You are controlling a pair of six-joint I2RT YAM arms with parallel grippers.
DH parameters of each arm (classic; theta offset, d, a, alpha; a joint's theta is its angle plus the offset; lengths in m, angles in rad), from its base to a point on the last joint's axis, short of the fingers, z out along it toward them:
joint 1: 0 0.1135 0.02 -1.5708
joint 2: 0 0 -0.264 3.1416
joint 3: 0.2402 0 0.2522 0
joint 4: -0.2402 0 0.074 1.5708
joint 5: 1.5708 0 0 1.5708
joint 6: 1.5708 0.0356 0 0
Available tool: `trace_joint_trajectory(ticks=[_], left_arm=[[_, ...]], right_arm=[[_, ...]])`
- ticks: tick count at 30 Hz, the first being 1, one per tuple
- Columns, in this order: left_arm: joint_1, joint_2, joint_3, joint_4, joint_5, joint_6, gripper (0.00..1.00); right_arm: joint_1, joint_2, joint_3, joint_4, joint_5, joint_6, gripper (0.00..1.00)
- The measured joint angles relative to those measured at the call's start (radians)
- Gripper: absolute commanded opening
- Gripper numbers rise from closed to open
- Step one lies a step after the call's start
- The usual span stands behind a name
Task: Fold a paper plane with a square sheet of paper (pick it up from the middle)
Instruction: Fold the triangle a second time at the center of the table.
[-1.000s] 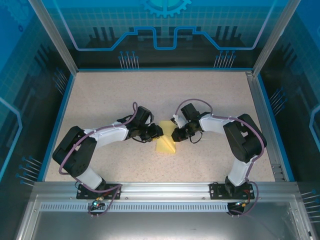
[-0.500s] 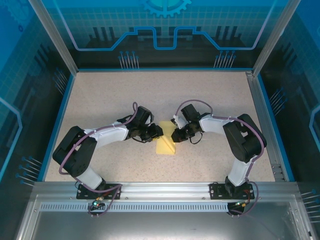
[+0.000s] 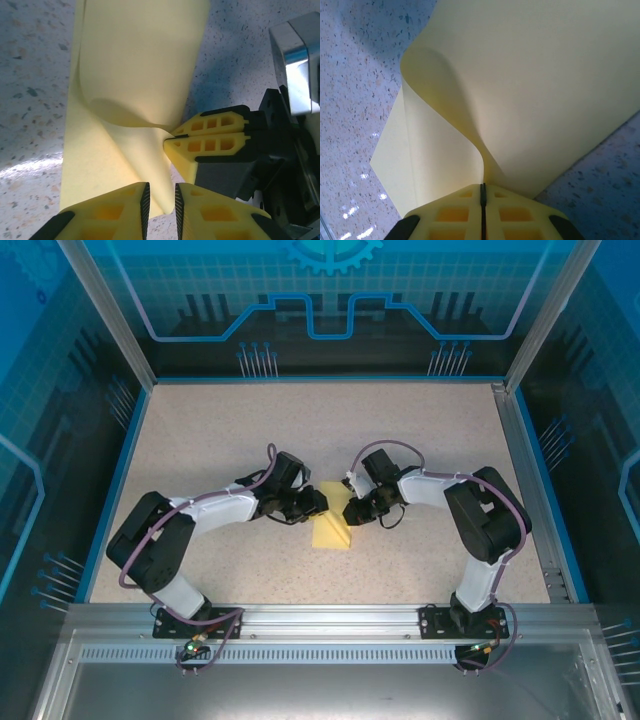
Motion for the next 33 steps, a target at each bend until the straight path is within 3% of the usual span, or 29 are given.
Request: trace_joint_trajectory(ticks=[18,33], left_arm=[[-0.018,0.104,0.0,0.159,0.064,-0.098,0.21],[-0.026,0.175,0.0,0.175,0.067,-0.104,0.21]], right_arm=[[0.0,0.001,0.0,0.0,0.0,0.0,0.08],[0.0,0.002,0.0,0.001,0.0,0.0,0.08]])
